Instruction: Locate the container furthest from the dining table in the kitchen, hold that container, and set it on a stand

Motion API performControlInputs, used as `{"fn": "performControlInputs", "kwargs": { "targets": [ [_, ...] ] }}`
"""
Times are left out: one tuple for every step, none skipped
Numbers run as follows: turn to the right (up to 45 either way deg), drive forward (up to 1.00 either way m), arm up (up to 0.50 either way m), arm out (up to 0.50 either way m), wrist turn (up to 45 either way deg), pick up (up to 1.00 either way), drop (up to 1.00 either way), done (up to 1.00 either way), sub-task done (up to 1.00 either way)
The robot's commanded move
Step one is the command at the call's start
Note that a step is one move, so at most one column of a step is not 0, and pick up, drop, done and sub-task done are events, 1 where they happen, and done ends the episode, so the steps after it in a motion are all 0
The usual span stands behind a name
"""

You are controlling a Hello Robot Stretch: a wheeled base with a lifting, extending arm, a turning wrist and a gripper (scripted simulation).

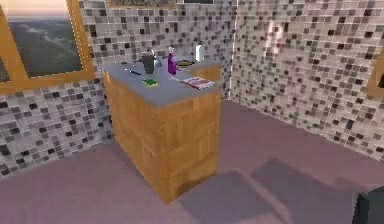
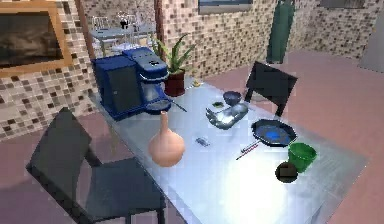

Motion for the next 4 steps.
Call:
{"fn": "performControlInputs", "kwargs": {
  "targets": [
    [0.0, 0.95, 0.0, 0.0, 0.0, 0.0, 0.0, 0.0, 0.0],
    [-45.0, 0.0, 0.0, 0.0, 0.0, 0.0, 0.0, 0.0, 0.0],
    [-45.0, 0.0, 0.0, 0.0, 0.0, 0.0, 0.0, 0.0, 0.0],
    [-9.0, 0.0, 0.0, 0.0, 0.0, 0.0, 0.0, 0.0, 0.0]
  ]
}}
